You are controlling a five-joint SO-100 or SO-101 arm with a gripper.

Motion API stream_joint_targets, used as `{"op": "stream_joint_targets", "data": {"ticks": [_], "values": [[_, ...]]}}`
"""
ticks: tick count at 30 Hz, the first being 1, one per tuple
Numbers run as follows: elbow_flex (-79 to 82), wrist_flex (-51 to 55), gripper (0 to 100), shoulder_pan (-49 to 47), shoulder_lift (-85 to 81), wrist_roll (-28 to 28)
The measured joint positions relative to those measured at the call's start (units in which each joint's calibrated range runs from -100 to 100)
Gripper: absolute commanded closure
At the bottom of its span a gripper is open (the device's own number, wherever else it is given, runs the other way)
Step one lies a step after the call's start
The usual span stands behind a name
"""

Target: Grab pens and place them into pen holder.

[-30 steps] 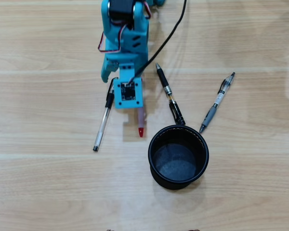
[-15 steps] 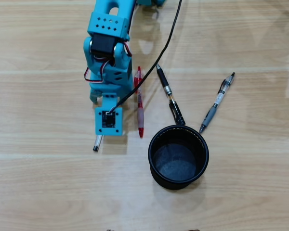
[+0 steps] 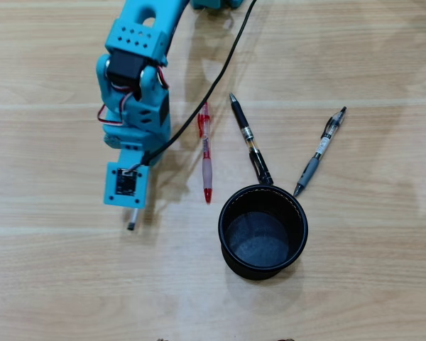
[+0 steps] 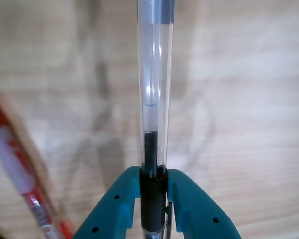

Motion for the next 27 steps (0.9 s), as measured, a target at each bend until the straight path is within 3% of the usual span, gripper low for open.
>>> {"op": "stream_joint_targets", "data": {"ticks": [5, 8, 14, 19, 27], "values": [[-8.68, -0.09, 98, -1.44, -13.37, -0.16], [-8.76, -3.27, 98, -7.34, -21.92, -1.25], [14.43, -33.42, 98, -21.02, -34.96, -8.14], [26.47, -58.40, 98, -27.18, -29.37, -9.86], [17.09, -60.12, 98, -26.76, -15.23, -8.24]]}}
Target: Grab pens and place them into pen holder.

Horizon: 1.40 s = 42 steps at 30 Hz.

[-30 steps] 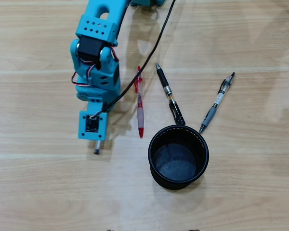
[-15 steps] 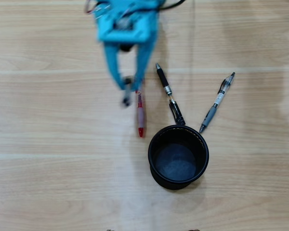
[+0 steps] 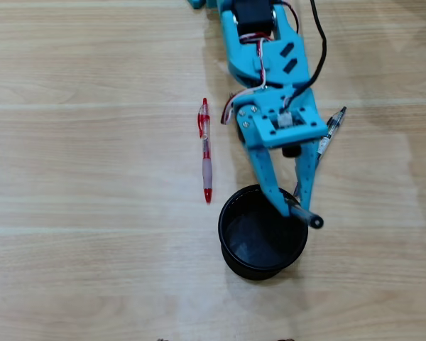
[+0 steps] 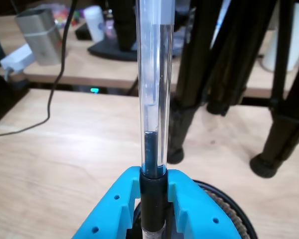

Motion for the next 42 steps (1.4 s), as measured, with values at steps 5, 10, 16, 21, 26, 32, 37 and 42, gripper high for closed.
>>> {"op": "stream_joint_targets", "data": {"ticks": [5, 10, 16, 21, 26, 32, 37, 42], "values": [[-1.06, 0.00, 95, 1.35, 5.76, 0.00], [-1.15, 0.00, 77, 2.36, 6.09, 0.00], [-1.24, 0.00, 85, 3.38, 6.09, 1.15], [-0.89, 5.17, 93, 5.32, 1.18, 4.28], [7.97, 28.60, 95, 10.30, -17.94, 10.07], [17.09, 58.91, 95, 16.88, -41.39, 11.16], [21.78, 86.91, 89, 18.83, -38.68, 10.95], [21.96, 80.62, 76, 14.69, -22.77, 11.22]]}}
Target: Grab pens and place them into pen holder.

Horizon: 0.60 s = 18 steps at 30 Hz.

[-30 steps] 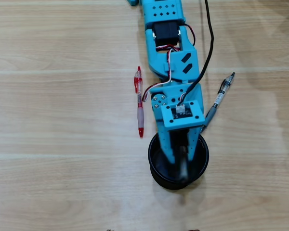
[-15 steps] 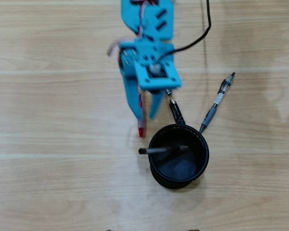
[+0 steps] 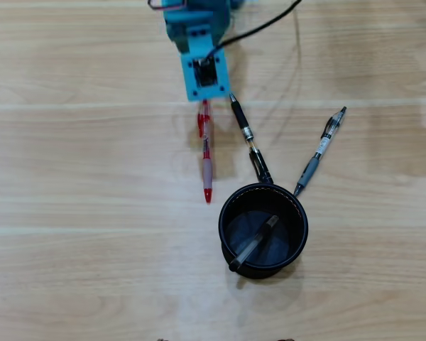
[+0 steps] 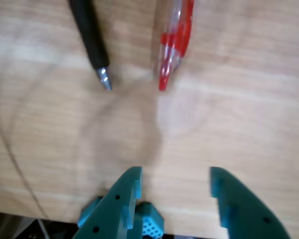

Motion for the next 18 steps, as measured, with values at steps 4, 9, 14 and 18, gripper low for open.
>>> {"op": "stream_joint_targets", "data": {"ticks": [4, 9, 14, 18], "values": [[-0.89, -7.58, 76, -0.84, 9.48, 0.10], [-6.46, -10.51, 76, -1.10, 16.76, 0.10], [-13.19, -10.68, 76, -1.10, 24.21, 0.16], [-17.62, -10.68, 76, -1.69, 29.71, 0.16]]}}
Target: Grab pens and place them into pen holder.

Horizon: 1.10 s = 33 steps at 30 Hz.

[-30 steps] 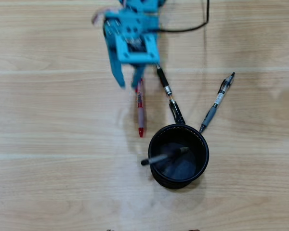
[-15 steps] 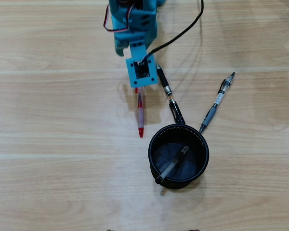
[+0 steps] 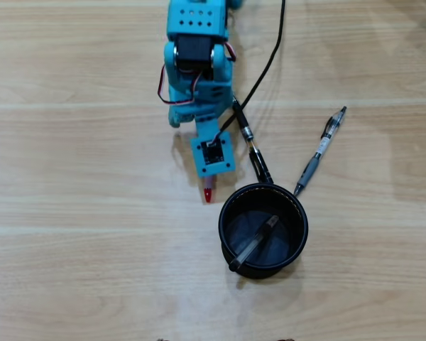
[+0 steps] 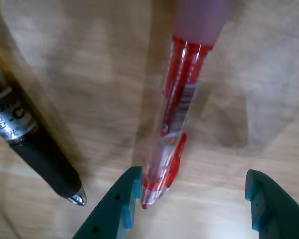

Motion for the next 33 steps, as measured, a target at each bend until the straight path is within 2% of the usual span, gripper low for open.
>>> {"op": "stream_joint_targets", "data": {"ticks": [6, 11, 18, 24, 33], "values": [[-6.37, 0.00, 80, -0.93, 6.69, 0.00], [-8.50, 0.00, 99, 0.59, 8.29, 0.00], [-6.82, 1.72, 98, 4.90, 6.86, 0.00], [-2.48, 4.48, 98, 10.38, -2.20, 0.00], [0.62, 4.74, 97, 10.38, -13.20, 0.00]]}}
